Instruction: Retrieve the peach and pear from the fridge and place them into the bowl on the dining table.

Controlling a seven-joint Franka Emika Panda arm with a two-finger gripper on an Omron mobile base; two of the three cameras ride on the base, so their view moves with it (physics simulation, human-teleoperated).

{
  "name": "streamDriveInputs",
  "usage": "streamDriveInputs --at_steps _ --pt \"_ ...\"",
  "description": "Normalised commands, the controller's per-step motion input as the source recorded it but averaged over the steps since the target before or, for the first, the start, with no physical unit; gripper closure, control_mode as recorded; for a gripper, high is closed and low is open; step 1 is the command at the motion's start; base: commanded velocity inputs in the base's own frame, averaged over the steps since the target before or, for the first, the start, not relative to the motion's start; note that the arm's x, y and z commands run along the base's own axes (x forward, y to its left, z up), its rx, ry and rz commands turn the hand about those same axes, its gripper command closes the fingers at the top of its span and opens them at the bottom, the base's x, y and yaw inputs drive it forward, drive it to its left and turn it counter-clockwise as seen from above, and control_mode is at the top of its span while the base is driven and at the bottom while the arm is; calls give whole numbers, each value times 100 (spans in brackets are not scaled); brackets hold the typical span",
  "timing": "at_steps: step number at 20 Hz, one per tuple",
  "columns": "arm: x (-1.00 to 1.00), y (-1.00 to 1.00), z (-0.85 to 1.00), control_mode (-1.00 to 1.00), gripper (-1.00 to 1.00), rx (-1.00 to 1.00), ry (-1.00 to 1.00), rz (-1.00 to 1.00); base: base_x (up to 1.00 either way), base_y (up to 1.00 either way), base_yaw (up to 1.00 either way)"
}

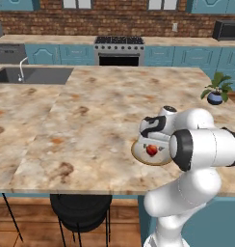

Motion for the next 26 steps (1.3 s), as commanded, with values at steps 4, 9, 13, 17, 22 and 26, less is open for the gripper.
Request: streamDriveInputs --at_steps 4,9,13,17,22,26 --pt "-33 -2 12 -100 -100 0 0 0 0 0 0" --pt "-72 -23 65 -100 -100 5 -13 0 0 0 0" --pt "-95 -34 100 -100 -100 3 -27 0 0 0 0" --pt "-97 -26 100 -100 -100 3 -22 0 0 0 0" --pt "-99 -2 100 -100 -100 0 -21 5 0 0 0" --pt "-96 3 98 -100 -100 0 -19 6 0 0 0"
